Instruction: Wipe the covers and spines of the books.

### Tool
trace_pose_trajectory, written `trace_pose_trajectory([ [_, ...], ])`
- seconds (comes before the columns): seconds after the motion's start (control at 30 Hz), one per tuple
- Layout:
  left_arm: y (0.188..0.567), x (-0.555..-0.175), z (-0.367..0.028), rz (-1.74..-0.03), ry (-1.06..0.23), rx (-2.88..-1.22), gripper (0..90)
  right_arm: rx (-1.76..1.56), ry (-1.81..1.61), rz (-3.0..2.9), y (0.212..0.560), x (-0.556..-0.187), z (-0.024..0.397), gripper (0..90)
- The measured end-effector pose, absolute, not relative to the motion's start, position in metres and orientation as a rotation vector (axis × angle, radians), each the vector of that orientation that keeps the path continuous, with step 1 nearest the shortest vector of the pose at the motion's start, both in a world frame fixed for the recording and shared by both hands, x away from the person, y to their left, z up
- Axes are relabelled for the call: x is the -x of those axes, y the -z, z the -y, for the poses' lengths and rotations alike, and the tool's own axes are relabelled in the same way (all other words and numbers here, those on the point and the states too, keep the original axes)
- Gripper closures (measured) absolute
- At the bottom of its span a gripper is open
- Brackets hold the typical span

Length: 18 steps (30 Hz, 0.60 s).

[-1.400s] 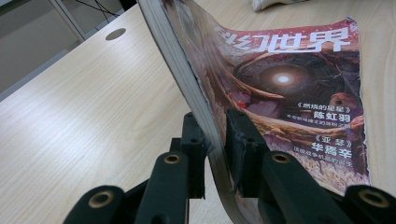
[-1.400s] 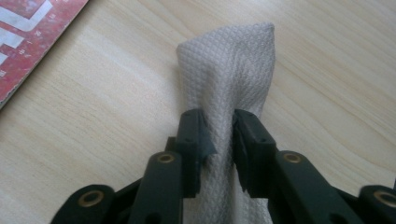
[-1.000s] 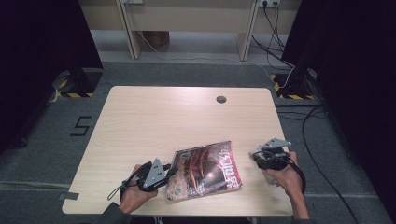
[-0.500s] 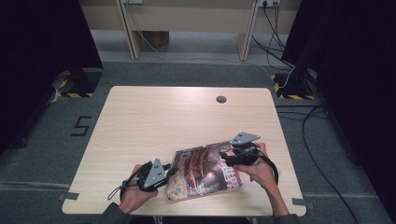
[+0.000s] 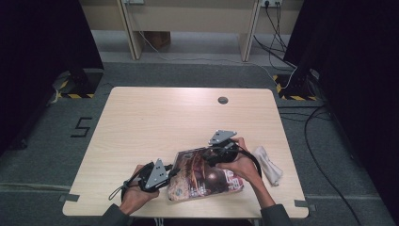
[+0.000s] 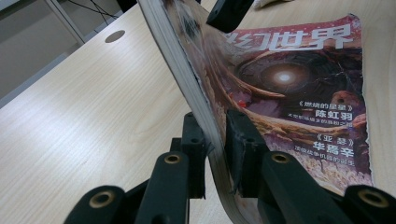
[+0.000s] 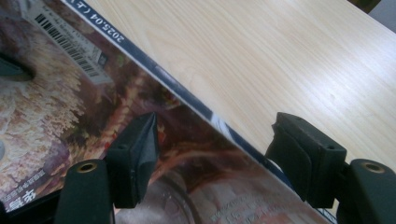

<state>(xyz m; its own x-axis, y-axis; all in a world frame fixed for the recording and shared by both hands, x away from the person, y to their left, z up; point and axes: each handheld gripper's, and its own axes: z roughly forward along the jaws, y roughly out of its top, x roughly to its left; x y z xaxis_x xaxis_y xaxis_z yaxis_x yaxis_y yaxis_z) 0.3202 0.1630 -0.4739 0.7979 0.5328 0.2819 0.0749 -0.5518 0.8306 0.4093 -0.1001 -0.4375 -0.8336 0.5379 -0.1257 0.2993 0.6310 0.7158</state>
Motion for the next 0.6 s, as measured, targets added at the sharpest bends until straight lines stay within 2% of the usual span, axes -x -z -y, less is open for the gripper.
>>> trace_pose_trajectory([
  [0.23, 0.475, -0.323, -0.163, -0.426, -0.662, -2.110, 77.8, -0.626, -1.007, -2.573, 0.441, -0.413, 0.096, 37.9],
  [0.6, 0.477, -0.331, -0.166, -0.424, -0.665, -2.110, 80.6, -0.510, -0.939, -2.556, 0.434, -0.392, 0.113, 57.8],
])
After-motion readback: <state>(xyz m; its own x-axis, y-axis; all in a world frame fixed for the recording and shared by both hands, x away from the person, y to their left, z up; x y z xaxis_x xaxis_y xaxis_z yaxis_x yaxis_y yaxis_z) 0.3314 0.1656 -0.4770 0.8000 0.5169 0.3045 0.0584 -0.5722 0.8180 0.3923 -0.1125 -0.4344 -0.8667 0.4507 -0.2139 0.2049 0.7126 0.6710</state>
